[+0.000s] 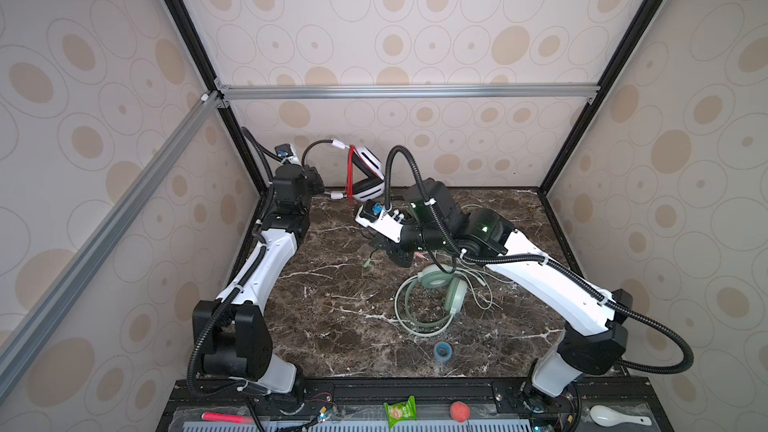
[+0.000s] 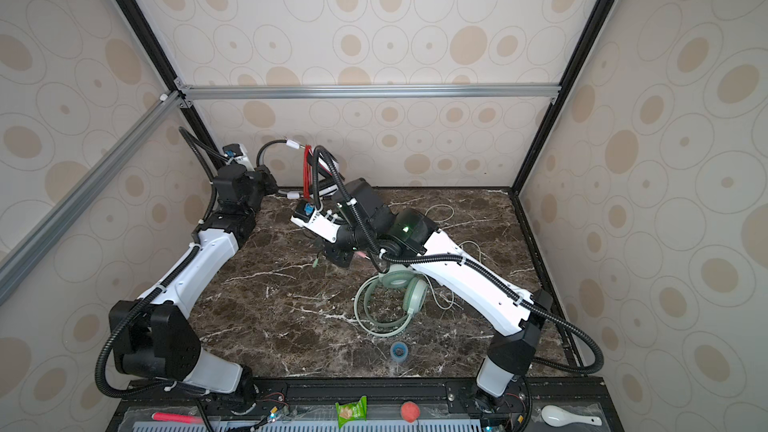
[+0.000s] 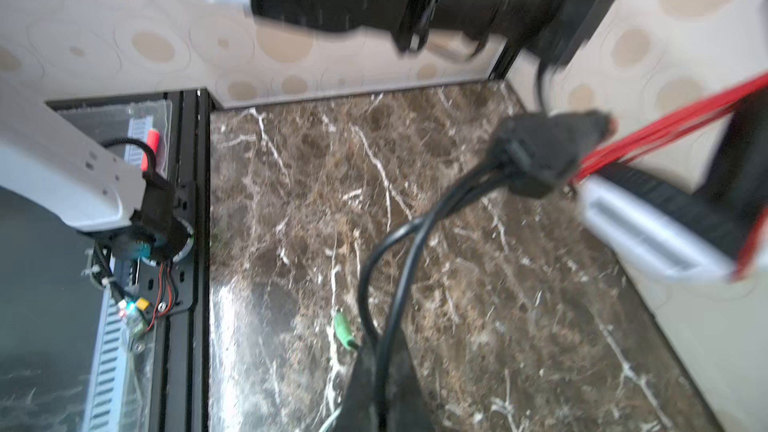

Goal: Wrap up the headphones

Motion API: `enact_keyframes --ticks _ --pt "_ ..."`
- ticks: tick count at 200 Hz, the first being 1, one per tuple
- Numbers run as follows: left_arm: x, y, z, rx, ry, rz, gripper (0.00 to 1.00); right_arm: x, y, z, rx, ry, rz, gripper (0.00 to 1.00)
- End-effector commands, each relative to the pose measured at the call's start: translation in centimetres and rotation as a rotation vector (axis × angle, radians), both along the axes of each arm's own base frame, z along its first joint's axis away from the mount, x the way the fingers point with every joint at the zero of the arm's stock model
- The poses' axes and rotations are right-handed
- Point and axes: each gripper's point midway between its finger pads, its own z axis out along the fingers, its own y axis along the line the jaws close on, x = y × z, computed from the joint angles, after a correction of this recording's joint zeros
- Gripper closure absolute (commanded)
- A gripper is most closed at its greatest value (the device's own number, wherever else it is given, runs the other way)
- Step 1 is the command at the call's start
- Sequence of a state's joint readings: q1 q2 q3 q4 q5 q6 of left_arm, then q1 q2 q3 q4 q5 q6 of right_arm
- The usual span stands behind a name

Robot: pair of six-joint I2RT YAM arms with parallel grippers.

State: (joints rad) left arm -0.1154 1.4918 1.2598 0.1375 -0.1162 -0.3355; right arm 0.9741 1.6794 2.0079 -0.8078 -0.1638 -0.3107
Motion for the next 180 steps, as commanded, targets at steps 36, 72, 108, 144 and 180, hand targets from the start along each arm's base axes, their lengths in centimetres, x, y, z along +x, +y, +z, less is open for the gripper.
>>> enact_keyframes --ticks 36,72,108,144,180 --pt "-4.8 -4.1 0.0 0.136 0.006 -0.236 1.0 6.6 -2.4 2.7 -0.089 -0.108 -0.203 1.0" --pt "-9.4 -7.1 -1.8 0.102 0.047 -0.439 1.0 12.5 -5.4 2.9 -0.075 -0.096 -0.398 1.0" --pt "-13.2 -9.2 -0.4 -0.007 0.016 -0.581 1.0 16.2 -8.1 1.1 -0.044 0.003 -0.499 1.0" --pt "-14.4 -9.8 2.3 -0.108 -0.049 -0.617 1.0 18.2 -9.5 -0.4 0.014 0.041 -0.538 1.0" --pt "-14.4 -9.8 5.2 -0.134 -0.105 -0.614 1.0 19.5 -11.2 -4.1 0.014 0.094 -0.595 1.0"
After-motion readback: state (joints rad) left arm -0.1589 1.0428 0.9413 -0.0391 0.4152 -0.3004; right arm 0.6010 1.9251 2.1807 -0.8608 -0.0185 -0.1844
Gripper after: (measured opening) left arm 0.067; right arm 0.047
